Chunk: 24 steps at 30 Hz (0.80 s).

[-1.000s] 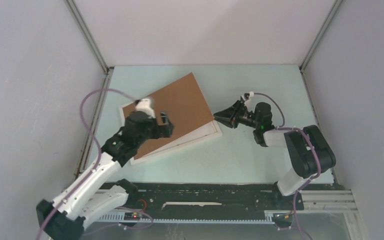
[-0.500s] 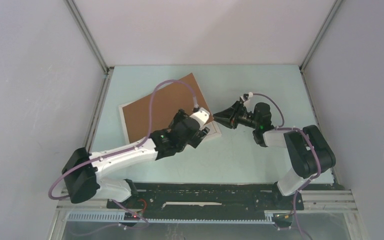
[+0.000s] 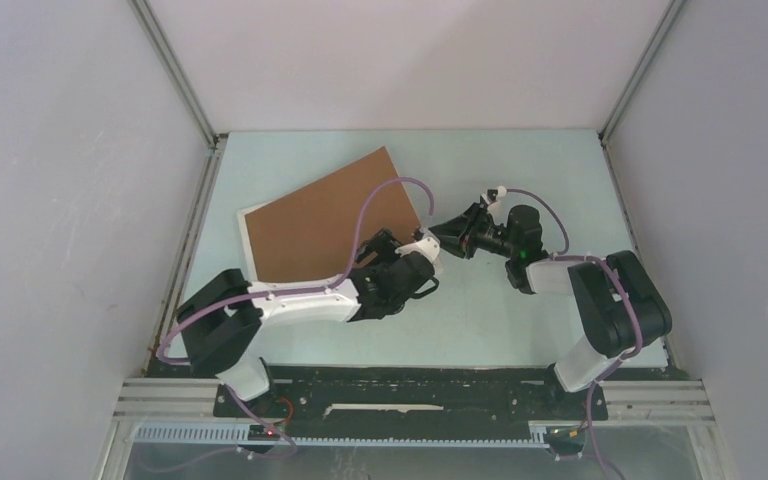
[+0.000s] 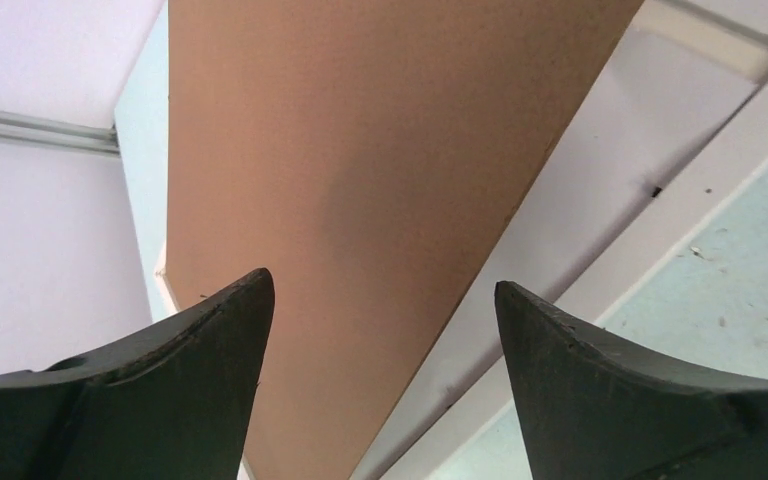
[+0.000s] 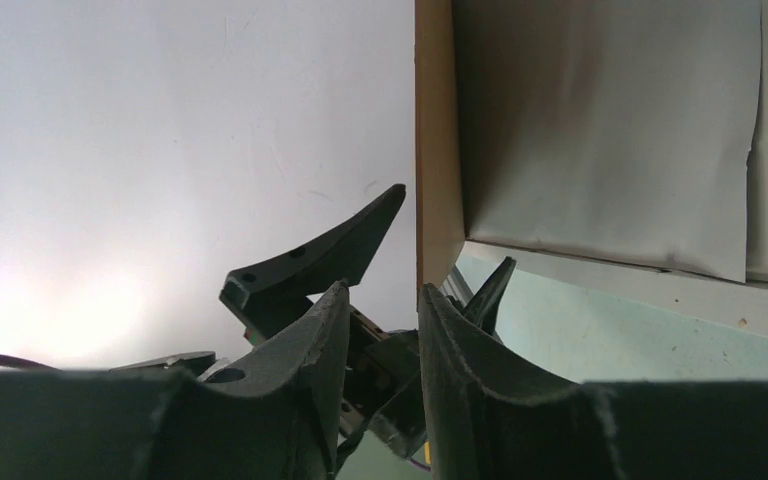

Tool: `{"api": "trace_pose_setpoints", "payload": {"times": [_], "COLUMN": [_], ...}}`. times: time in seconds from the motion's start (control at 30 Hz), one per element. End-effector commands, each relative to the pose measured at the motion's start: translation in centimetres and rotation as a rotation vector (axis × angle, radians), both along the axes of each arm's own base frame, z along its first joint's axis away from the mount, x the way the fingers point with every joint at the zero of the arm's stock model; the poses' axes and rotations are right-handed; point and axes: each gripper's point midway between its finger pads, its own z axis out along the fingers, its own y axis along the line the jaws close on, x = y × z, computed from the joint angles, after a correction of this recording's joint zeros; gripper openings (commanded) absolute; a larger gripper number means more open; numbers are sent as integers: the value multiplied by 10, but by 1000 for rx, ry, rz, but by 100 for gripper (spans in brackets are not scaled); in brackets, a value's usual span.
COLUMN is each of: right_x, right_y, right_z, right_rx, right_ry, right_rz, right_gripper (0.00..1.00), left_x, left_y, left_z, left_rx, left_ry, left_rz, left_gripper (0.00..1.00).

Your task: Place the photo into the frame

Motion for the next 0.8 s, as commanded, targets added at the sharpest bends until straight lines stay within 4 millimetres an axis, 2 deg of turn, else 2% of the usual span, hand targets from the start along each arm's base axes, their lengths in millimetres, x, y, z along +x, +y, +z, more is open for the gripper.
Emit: {"api": "trace_pose_setpoints", "payload": {"times": [0.0, 0.13, 0.4, 0.47, 0.53, 0.6, 0.63, 0.7, 0.77], "right_x": [1, 1, 1, 1, 3, 5, 6, 3, -4], "right_y": [6, 7, 11, 8, -5, -26, -40, -72, -104], "right_z": [35, 33, 31, 31, 25, 23, 27, 13, 0], "right_rx": [39, 12, -88, -119, -191, -277, -321, -454, -574], "right_ry": [-81, -60, -1, 16, 47, 68, 63, 148, 261], "right_rz": [0, -12, -63, -86, -145, -231, -290, -419, -557], "right_gripper": [39, 39, 42, 45, 48, 57, 65, 80, 87], "left_x": [20, 23, 22, 21, 21, 20, 20, 19, 18], "left_y": [-8, -5, 0, 1, 3, 4, 4, 5, 6], "left_z": [30, 28, 33, 35, 37, 39, 41, 44, 46], "left_rx": [-6, 18, -12, -24, -34, -48, -58, -76, -93], "left_ry": [-127, -145, -180, -188, -196, -202, -203, -207, -210], "left_rz": [94, 134, 173, 180, 188, 190, 188, 186, 184], "left_gripper": [86, 72, 36, 30, 24, 19, 17, 14, 12]}}
